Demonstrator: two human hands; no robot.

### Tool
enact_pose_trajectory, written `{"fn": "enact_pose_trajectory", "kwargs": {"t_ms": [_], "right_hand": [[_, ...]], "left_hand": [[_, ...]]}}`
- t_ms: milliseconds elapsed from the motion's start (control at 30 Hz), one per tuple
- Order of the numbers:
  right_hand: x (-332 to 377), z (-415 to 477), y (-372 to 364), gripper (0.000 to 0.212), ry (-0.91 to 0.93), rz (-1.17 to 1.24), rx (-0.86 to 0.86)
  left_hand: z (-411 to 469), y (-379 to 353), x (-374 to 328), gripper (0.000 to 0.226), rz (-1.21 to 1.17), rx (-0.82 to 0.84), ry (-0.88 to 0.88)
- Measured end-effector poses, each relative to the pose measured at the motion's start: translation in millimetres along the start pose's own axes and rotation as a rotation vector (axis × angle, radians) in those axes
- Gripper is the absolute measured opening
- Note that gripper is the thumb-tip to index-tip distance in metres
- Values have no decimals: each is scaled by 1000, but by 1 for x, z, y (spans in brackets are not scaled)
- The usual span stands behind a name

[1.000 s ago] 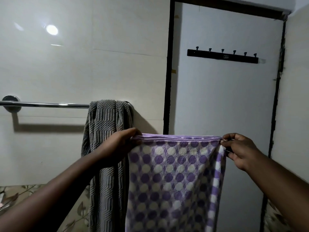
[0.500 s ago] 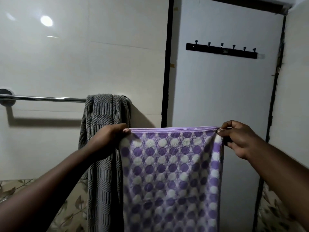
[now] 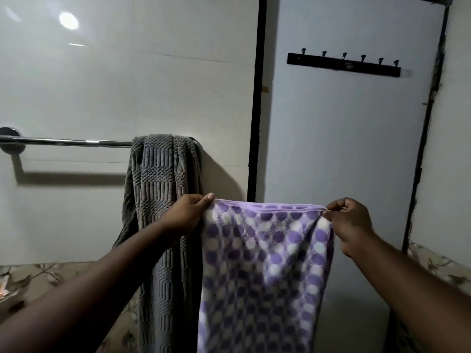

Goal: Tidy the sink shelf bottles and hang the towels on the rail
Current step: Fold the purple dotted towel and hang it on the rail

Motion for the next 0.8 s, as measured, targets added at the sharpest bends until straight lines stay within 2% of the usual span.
{"fn": "enact_pose_trajectory", "kwargs": {"t_ms": [100,267,400,500,667,733,800], "right_hand": [[18,-23,-20,18,92,-34,9],[35,-59,-62,16,197,-18,105],[29,-37,-40,19,131,71,16],[20,-9,-3,29,108,97,-49],[23,2,3,49,163,148,268],[24,0,0,57,165,187,386],[29,-2,-3,59,199,170,490]], "left_hand": [[-9,-33,-11,41,-18,8,13],[-16,-86,-26,38,-9,120,10],[-17,-53,-34,48,83,-103,-110],[-25,-15,-29,49,-206,-138,-161],[-35,4,-21,38,-339,94,-73],[-34,8,-21,24,-418,116,-32],[-34,13,-19,21,-500,108,24]]}}
Point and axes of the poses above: each hand's wrist, its own z-axis towards the middle knuckle, its own y-axis out of the back of the hand, x = y × z, the point moved 7 cm from there along z, towards the middle knuckle, and after that the axes turned 1 degree about x, right-handed, at the moved point
